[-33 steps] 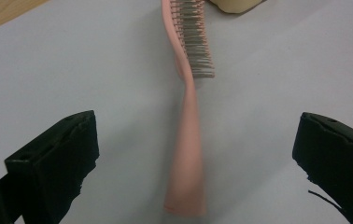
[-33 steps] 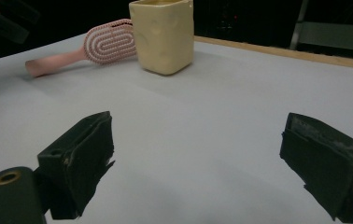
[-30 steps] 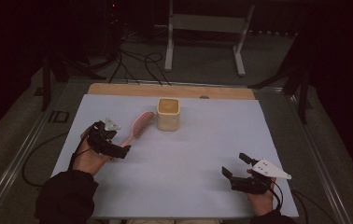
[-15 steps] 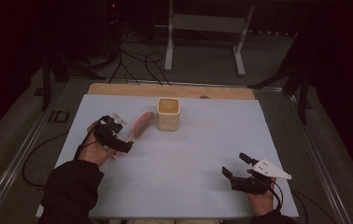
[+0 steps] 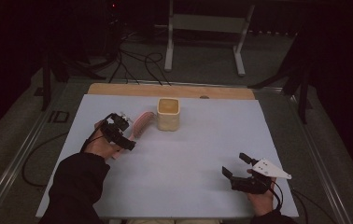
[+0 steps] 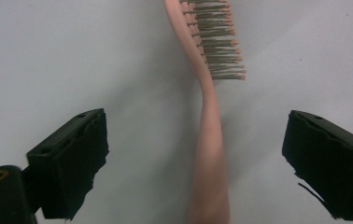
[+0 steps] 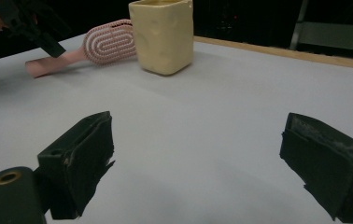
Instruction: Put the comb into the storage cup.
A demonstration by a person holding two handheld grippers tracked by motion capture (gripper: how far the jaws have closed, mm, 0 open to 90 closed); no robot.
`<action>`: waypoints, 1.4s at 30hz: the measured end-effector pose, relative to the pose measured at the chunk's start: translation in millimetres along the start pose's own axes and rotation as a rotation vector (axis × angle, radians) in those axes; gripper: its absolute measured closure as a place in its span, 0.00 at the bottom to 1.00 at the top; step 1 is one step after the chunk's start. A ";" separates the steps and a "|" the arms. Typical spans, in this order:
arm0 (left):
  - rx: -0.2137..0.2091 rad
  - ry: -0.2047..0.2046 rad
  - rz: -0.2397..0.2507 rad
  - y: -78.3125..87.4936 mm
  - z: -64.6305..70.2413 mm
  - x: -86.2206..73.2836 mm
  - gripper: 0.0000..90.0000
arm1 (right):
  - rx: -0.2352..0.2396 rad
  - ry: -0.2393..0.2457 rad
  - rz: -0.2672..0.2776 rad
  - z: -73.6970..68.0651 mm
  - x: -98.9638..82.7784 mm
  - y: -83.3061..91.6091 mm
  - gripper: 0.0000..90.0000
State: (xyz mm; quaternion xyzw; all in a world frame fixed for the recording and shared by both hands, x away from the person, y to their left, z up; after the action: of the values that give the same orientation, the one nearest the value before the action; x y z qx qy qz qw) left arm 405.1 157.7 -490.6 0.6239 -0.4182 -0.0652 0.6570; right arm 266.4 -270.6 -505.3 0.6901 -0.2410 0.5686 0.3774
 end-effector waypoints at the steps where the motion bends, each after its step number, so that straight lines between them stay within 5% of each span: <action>1: -0.004 0.000 -0.004 -1.1 0.0 0.8 0.10 | 0.000 0.000 -0.001 0.0 0.0 0.0 0.10; 11: -0.002 0.022 -0.039 -13.1 -1.2 3.9 0.20 | -0.003 0.000 0.000 0.5 0.0 0.0 0.11; 17: -0.017 0.025 -0.046 -17.3 -1.7 5.2 0.41 | -0.002 -0.001 -0.003 0.4 -0.2 -0.6 0.11; 31: -0.071 0.042 -0.151 -35.7 0.3 13.7 0.77 | -0.002 -0.002 -0.007 1.4 -0.6 -0.9 0.11; 42: -0.096 0.046 -0.163 -39.9 1.7 14.2 0.87 | -0.005 0.000 -0.010 1.9 -0.7 -0.9 0.11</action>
State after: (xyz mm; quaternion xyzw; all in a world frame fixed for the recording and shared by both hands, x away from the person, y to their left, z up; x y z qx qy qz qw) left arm 430.7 139.3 -519.0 0.6250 -0.3473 -0.1241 0.6880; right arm 268.0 -271.7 -506.3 0.6905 -0.2391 0.5661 0.3816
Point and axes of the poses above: each handheld gripper's, and its own axes: y roughly backward along the jaws, x roughly out of its top, z roughly to its right, the point moved 3 cm from there along -y, roughly forward along the jaws, and after that the axes turned 4 degrees about z, right-handed, at the moved point
